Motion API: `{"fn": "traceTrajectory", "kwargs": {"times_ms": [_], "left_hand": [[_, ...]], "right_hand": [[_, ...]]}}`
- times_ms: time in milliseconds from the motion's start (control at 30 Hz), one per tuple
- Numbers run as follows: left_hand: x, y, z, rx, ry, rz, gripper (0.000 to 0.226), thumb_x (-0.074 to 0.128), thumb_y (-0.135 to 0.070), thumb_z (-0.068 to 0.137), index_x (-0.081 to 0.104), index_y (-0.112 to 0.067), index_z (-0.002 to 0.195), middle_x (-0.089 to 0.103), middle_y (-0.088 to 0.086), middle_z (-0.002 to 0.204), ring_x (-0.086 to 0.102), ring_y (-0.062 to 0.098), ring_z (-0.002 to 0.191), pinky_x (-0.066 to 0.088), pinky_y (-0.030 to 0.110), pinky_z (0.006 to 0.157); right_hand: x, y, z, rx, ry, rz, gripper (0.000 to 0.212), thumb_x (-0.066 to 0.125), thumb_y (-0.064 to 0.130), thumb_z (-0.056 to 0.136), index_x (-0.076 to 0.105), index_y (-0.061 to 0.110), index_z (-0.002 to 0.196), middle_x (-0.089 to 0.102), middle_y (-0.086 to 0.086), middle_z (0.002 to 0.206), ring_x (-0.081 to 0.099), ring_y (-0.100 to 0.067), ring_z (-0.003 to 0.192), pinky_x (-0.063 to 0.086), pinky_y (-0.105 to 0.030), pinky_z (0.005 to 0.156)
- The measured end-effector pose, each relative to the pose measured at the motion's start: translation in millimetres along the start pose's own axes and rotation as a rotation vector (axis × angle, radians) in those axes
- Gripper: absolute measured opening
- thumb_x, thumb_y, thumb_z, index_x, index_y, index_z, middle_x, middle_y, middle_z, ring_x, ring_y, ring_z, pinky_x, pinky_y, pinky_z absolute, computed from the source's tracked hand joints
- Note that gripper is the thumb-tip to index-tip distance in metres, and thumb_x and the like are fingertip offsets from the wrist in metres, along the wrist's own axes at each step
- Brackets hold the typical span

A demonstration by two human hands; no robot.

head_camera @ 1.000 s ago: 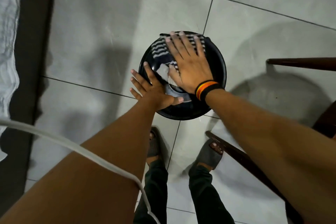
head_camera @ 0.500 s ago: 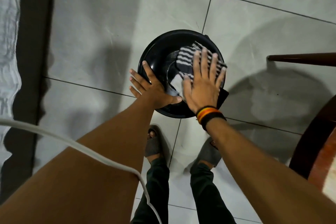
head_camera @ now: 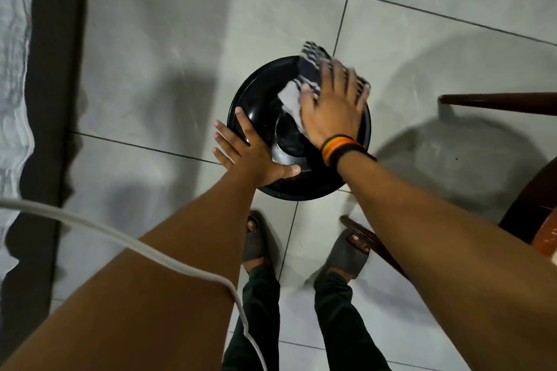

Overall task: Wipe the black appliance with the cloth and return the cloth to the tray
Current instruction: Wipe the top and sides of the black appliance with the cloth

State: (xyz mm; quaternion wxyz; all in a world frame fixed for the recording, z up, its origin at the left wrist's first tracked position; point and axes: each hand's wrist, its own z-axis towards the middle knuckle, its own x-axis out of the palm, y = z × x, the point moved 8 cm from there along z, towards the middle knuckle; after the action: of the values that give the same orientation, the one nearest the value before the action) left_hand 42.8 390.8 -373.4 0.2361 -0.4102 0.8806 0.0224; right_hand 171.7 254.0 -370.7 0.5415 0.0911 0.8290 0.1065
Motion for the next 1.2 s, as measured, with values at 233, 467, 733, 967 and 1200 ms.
{"fn": "traceTrajectory", "kwargs": {"times_ms": [233, 467, 733, 967, 1200], "left_hand": [[8.9, 6.5, 8.4, -0.072, 0.14, 0.164, 0.144, 0.069, -0.08, 0.068, -0.025, -0.021, 0.159, -0.048, 0.025, 0.155, -0.046, 0.044, 0.142, -0.02, 0.063, 0.12], [-1.4, 0.4, 1.1, -0.046, 0.032, 0.019, 0.162, 0.084, -0.067, 0.063, -0.049, -0.021, 0.145, -0.055, 0.024, 0.149, -0.042, 0.04, 0.146, -0.016, 0.06, 0.122], [1.5, 2.9, 7.2, -0.031, -0.051, -0.007, 0.156, 0.086, -0.054, 0.068, -0.044, -0.023, 0.149, -0.049, 0.025, 0.154, -0.037, 0.043, 0.148, -0.015, 0.062, 0.122], [3.8, 2.9, 4.2, 0.038, -0.025, -0.029, 0.154, 0.084, -0.058, 0.07, -0.043, -0.022, 0.15, -0.047, 0.027, 0.155, -0.036, 0.043, 0.149, -0.012, 0.064, 0.122], [-68.2, -64.7, 15.1, 0.644, -0.442, 0.314, 0.089, 0.033, -0.066, 0.099, -0.007, -0.019, 0.164, -0.02, 0.023, 0.168, -0.02, 0.043, 0.155, -0.012, 0.064, 0.12]], "right_hand": [[35.3, 112.5, -22.8, -0.765, 0.218, -0.256, 0.055, 0.032, 0.05, 0.103, 0.05, 0.026, 0.148, 0.043, 0.005, 0.162, 0.024, -0.024, 0.157, 0.002, -0.06, 0.128], [1.5, -7.9, -10.1, -0.185, -0.072, -0.029, 0.062, 0.033, 0.051, 0.102, 0.031, 0.028, 0.159, 0.03, 0.001, 0.169, 0.021, -0.026, 0.158, 0.012, -0.058, 0.128], [46.8, -28.8, -130.8, 0.341, -0.117, 0.198, 0.074, 0.026, 0.049, 0.1, 0.004, 0.02, 0.165, -0.001, -0.009, 0.174, -0.005, -0.034, 0.16, 0.001, -0.065, 0.127], [52.2, -35.0, -126.5, 0.327, -0.241, 0.274, 0.073, 0.037, 0.044, 0.1, 0.011, 0.022, 0.165, 0.006, -0.006, 0.174, -0.002, -0.031, 0.161, 0.0, -0.064, 0.127], [46.1, -58.8, -123.0, -0.065, -0.15, 0.07, 0.076, 0.039, 0.043, 0.095, 0.016, 0.022, 0.164, 0.008, -0.007, 0.174, 0.002, -0.032, 0.161, -0.007, -0.058, 0.127]]}}
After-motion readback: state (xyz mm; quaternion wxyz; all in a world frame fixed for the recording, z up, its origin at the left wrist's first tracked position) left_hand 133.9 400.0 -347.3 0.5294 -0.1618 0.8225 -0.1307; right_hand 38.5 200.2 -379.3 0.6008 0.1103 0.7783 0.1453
